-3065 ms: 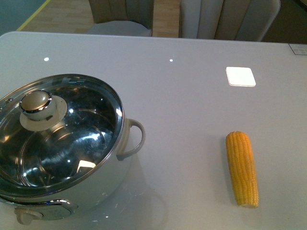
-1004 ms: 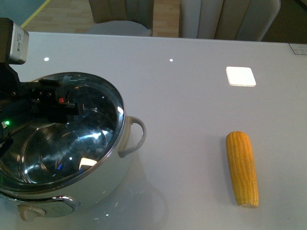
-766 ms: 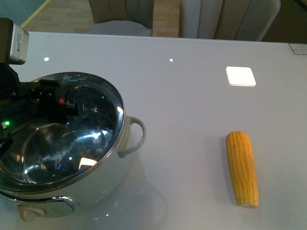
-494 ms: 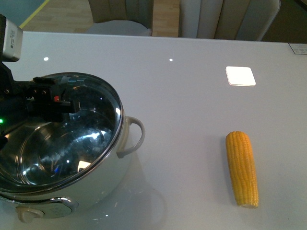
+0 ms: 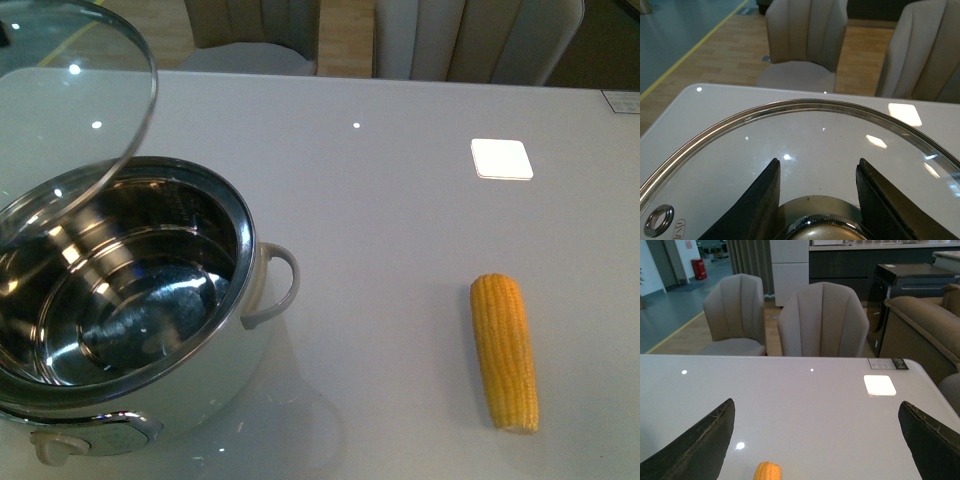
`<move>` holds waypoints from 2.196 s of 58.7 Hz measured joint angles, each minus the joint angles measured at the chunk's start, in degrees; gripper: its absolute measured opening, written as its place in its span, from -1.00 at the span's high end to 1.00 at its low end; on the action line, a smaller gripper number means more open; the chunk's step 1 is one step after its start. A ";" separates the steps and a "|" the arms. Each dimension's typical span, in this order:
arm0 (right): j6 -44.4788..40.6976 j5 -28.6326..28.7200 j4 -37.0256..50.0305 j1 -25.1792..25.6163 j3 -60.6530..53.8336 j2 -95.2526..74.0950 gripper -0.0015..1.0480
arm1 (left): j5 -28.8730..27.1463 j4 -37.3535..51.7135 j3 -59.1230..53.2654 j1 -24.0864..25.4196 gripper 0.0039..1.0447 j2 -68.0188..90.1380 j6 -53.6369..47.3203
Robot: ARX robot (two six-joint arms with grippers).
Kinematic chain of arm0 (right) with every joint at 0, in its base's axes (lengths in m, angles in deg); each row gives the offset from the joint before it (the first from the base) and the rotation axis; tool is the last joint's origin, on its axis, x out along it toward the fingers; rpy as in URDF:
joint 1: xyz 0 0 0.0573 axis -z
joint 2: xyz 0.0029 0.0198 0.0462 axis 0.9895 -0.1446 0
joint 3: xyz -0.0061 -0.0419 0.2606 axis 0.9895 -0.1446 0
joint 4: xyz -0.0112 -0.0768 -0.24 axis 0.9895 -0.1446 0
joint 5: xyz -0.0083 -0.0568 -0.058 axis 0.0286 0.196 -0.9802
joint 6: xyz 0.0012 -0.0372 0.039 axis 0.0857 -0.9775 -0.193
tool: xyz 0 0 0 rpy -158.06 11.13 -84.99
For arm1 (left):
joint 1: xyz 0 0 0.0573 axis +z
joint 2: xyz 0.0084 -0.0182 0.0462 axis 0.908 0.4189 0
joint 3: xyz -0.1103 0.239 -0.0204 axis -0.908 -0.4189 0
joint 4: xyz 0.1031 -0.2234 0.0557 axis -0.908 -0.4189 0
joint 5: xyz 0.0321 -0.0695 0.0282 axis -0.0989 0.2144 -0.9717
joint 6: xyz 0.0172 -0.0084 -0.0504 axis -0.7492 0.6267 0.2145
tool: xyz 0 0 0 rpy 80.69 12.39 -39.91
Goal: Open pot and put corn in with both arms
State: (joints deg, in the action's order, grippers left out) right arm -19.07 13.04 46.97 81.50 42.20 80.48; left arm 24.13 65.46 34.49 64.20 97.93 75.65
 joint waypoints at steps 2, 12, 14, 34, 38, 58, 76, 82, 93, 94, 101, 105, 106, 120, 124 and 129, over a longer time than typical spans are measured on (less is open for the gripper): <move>0.00 0.00 0.00 0.00 0.00 0.00 -0.83 | 0.35 0.00 0.33 1.66 0.23 0.07 -0.26; 0.00 -0.02 0.00 0.00 0.00 0.00 -0.83 | 2.56 1.62 1.60 12.92 0.23 3.56 -1.97; 0.00 0.00 0.00 0.00 0.00 0.00 -0.83 | 2.86 2.47 1.84 14.91 0.23 4.74 -2.43; 0.00 0.00 0.00 0.00 0.00 0.00 -0.83 | 3.10 10.03 6.27 31.74 0.23 21.42 -3.96; 0.00 0.00 0.00 0.00 0.00 0.00 -0.83 | 3.45 12.66 8.48 33.48 0.23 31.26 -1.31; 0.00 0.02 0.00 0.00 0.00 0.04 -0.83 | 4.13 14.12 19.89 33.79 0.23 45.90 -1.38; 0.00 0.00 0.00 0.00 0.00 0.02 -0.83 | 5.77 14.05 28.28 34.69 0.23 52.02 -3.04; 0.00 0.00 0.00 0.00 0.00 0.02 -0.83 | 6.62 14.05 29.53 34.69 0.23 54.66 -3.17; 0.00 0.00 0.00 0.00 0.00 0.02 -0.83 | 7.41 14.23 32.76 34.36 0.24 58.27 -3.21; 0.00 0.00 0.00 0.00 0.00 0.02 -0.83 | 7.48 14.36 33.05 34.32 0.24 58.49 -3.26; 0.00 0.00 0.00 0.00 0.00 0.02 -0.83 | 8.04 14.84 33.73 34.14 0.24 59.34 -3.17; 0.00 0.00 0.00 0.00 0.00 0.02 -0.83 | 8.31 15.19 33.70 34.07 0.24 59.56 -3.15; 0.00 0.00 0.00 0.00 0.00 0.02 -0.83 | 8.33 15.21 33.70 34.07 0.24 59.56 -3.15; 0.00 0.00 0.00 0.00 0.00 0.02 -0.83 | 9.18 15.85 32.61 34.05 -0.22 59.49 -3.17; 0.00 0.00 0.00 0.00 0.00 0.02 -0.83 | 9.11 15.85 31.58 34.05 -0.42 59.19 -3.15; 0.00 0.00 0.00 0.00 0.00 0.02 -0.83 | 9.14 15.82 30.16 34.03 -0.66 58.14 -3.13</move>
State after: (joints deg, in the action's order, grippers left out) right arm -19.07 13.04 46.97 81.50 42.20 80.50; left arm 33.27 81.28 64.65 98.23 156.07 72.53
